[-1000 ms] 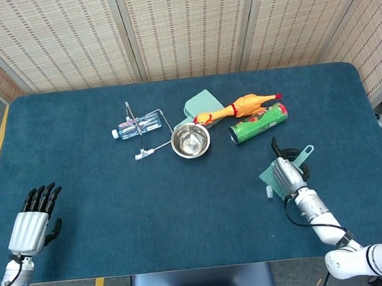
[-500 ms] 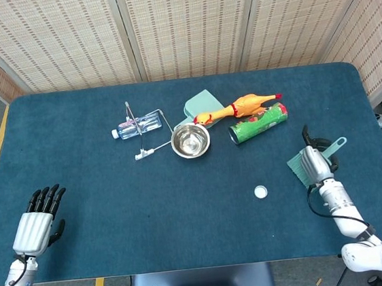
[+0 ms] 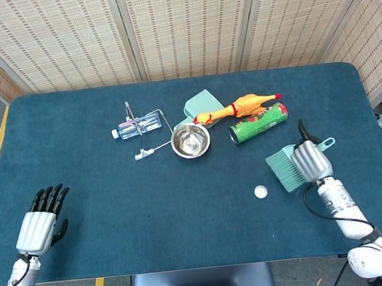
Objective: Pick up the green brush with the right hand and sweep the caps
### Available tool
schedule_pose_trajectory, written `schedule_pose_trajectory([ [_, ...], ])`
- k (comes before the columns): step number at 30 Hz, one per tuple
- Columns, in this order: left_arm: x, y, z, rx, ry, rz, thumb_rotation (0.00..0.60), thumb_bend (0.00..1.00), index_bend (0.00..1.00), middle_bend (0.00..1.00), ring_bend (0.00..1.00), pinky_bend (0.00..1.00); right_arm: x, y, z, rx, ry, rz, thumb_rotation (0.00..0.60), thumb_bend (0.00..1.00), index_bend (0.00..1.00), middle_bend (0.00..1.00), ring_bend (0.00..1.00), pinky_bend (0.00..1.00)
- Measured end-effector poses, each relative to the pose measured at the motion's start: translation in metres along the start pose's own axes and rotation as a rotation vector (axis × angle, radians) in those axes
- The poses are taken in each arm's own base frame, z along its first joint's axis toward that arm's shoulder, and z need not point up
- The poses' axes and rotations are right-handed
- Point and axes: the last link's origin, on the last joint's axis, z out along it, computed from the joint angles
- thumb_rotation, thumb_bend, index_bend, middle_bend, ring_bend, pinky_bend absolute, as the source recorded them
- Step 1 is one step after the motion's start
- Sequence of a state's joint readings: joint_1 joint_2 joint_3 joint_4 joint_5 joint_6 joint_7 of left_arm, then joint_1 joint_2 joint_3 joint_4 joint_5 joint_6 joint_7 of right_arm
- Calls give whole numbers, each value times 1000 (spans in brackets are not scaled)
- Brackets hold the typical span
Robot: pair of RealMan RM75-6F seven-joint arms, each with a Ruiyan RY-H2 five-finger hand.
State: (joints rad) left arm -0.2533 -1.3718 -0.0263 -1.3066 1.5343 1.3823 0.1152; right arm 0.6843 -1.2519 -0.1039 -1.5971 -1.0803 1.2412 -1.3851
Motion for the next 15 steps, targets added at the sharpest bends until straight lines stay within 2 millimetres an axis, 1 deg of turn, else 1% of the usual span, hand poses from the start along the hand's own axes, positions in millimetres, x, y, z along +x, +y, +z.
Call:
schedule_pose_trajectory([
  [3,1,0,0,1,6,-3,600,458,0,0,0,83,20,-7,1,24,67,-22,600,384,891,778,485,45],
  [8,4,0,-1,-2,17,-11,600,458,0,0,0,83,49,-29,5,68,156,-136,600,384,891,778,485,45],
  [9,5,1,-2,-2,19,-12,600,458,0,0,0,83,51,-32,6,72,165,-152,600,384,891,778,485,45],
  [15,9,-1,-2,-1,26,-20,600,457,0,0,0,83,75,-64,10,115,230,-284,600,385,890,780,485,45],
])
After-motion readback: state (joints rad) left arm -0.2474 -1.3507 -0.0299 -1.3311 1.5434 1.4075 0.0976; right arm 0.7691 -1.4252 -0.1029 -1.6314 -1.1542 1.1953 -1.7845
